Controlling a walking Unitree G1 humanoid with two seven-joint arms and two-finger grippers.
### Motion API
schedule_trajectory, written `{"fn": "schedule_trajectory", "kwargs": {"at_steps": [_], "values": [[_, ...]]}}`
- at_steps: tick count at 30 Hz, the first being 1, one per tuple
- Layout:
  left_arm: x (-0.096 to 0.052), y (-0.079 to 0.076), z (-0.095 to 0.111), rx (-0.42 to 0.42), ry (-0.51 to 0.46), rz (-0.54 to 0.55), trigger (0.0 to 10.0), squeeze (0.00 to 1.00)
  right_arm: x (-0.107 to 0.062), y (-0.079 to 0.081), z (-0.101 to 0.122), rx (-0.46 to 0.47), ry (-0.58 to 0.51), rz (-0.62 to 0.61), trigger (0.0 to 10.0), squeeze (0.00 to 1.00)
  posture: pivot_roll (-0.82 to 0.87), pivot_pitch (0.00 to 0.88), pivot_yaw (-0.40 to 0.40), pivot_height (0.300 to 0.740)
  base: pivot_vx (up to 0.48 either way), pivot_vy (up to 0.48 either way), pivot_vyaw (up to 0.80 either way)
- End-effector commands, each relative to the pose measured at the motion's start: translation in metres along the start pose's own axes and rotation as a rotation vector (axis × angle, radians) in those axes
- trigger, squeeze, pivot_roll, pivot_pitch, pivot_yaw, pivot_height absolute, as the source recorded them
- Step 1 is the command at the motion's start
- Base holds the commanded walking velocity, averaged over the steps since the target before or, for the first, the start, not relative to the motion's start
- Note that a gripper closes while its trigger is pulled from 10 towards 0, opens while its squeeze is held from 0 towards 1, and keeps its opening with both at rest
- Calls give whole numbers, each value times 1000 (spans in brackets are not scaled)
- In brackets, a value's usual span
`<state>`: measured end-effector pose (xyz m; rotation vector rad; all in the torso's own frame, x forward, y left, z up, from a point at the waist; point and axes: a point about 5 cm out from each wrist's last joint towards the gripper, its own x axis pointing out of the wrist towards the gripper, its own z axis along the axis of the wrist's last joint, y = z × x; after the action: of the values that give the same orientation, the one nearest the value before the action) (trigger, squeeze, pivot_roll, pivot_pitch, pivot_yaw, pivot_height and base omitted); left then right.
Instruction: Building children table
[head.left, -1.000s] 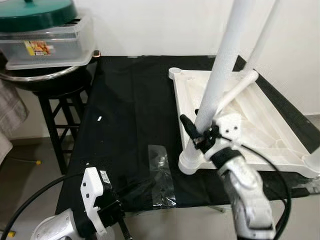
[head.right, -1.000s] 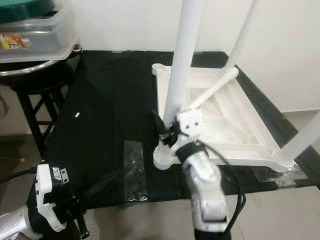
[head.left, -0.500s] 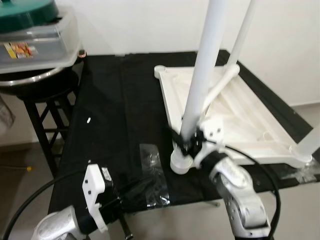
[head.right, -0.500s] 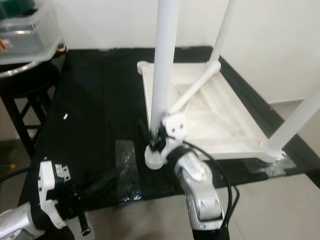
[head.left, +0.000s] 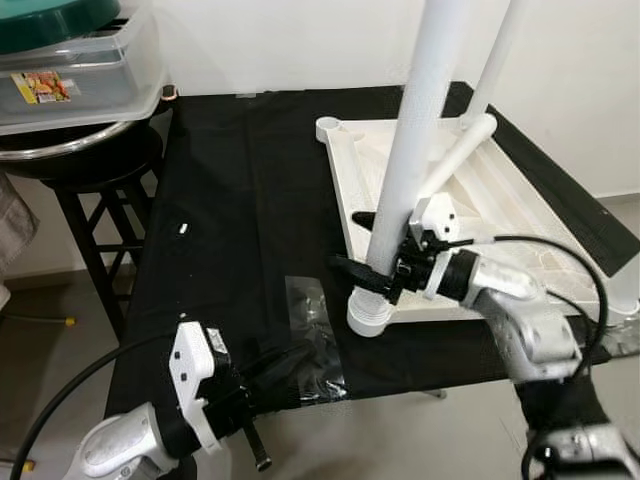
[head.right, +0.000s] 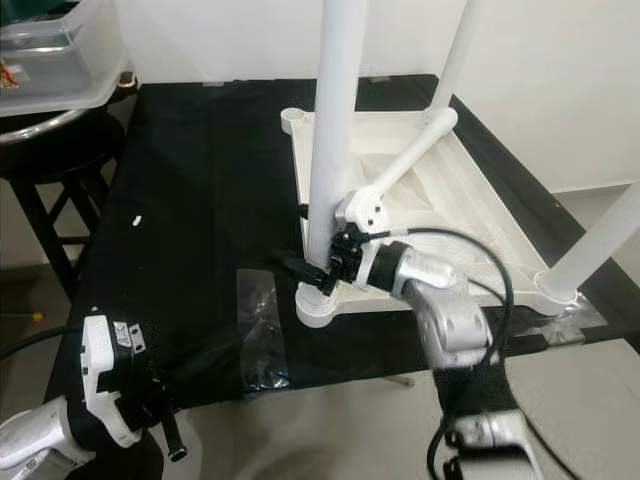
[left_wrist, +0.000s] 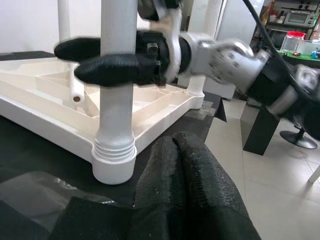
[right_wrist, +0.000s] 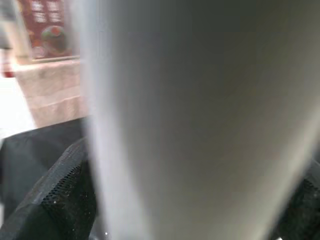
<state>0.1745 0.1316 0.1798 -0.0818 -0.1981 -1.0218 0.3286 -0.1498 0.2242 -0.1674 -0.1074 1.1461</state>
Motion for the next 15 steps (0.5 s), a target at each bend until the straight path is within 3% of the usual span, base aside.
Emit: {"fn": "schedule_trajectory", "kwargs": {"at_steps": [1, 3, 6, 7, 8, 15], "values": [[-2, -3, 1, -3, 13, 1, 10000, 0, 2, -4, 4, 14, 1, 75, 10000, 0, 48, 166, -53, 740, 0, 0, 0], [-2, -3, 1, -3, 13, 1, 10000, 0, 2, -4, 4, 14, 1, 75, 10000, 0, 48, 166, -53, 740, 0, 0, 0], [-4, -6, 1, -10, 20, 8, 10000, 0, 2, -11, 11, 22, 27, 218, 10000, 0, 59, 178, -59, 740, 0, 0, 0], [-5, -7, 1, -12, 21, 11, 10000, 0, 2, -13, 11, 19, 42, 250, 4078, 0, 63, 181, -61, 740, 0, 0, 0], [-5, -7, 1, -12, 22, 12, 10000, 0, 2, -15, 12, 16, 52, 265, 0, 0, 63, 181, -61, 740, 0, 0, 0], [-6, -9, 1, -15, 24, 20, 10000, 0, 2, -19, 13, 33, 64, 308, 0, 0, 58, 187, -70, 740, 0, 0, 0]]}}
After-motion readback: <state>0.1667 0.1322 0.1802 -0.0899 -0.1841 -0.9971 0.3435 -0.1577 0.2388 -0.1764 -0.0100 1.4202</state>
